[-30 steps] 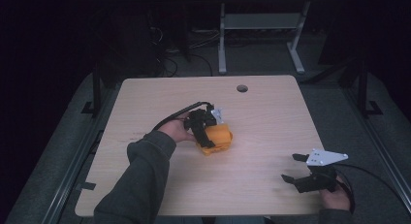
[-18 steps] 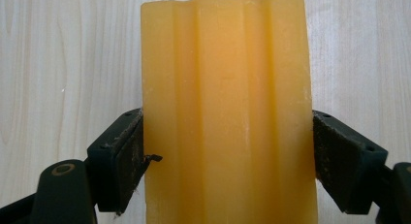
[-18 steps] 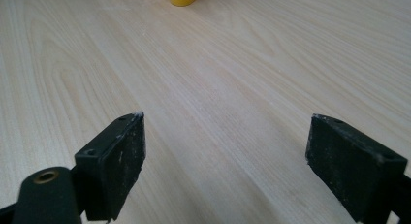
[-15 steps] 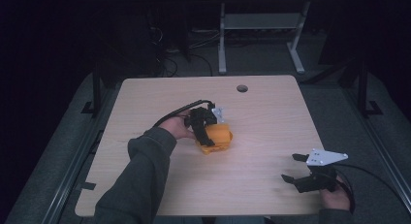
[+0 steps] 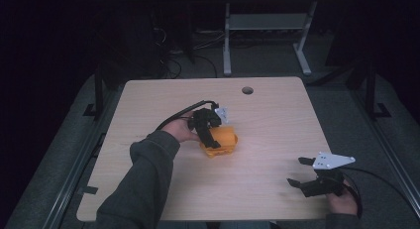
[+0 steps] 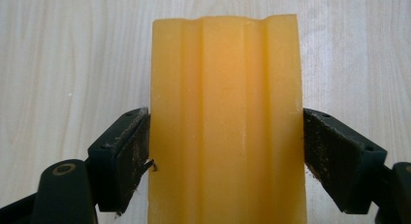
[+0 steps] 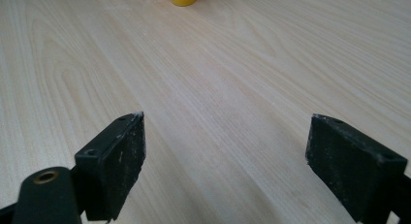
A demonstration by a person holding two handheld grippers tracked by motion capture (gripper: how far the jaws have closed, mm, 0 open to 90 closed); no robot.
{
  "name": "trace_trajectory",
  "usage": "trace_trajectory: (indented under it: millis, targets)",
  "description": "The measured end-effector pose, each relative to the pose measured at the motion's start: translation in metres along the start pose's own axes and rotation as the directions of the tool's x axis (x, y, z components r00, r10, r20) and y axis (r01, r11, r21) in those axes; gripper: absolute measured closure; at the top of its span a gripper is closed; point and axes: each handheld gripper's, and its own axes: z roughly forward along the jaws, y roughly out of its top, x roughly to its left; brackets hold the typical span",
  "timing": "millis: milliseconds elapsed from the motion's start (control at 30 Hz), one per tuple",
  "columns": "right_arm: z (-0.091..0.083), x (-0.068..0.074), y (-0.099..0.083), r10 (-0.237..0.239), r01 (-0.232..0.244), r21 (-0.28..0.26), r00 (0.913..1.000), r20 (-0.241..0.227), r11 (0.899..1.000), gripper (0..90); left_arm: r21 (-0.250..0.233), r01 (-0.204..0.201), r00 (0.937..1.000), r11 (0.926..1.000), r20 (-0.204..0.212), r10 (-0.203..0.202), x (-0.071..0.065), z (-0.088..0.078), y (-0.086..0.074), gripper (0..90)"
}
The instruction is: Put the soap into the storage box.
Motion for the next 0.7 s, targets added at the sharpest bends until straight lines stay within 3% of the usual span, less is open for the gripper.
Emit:
trace_trajectory:
  millis: [133, 467, 700]
  targets:
    - [0.000, 0.001, 0.000, 0.006, -0.006, 0.005, 1.0000, 0.001, 1.000, 13.7, -0.025, -0.006, 1.0000, 0.9997, -0.005, 0.006, -0.001, -0.005, 0.001, 20.3]
    - [0.000, 0.001, 0.000, 0.004, -0.004, 0.001, 1.0000, 0.003, 1.000, 13.7, -0.007, -0.008, 0.9998, 0.9999, -0.017, 0.008, -0.002, -0.007, 0.000, 21.2]
    - [-0.001, 0.001, 0.000, 0.009, -0.009, 0.001, 1.0000, 0.005, 1.000, 13.7, -0.026, 0.003, 0.9995, 0.9997, -0.030, -0.004, -0.005, -0.015, 0.000, 20.2]
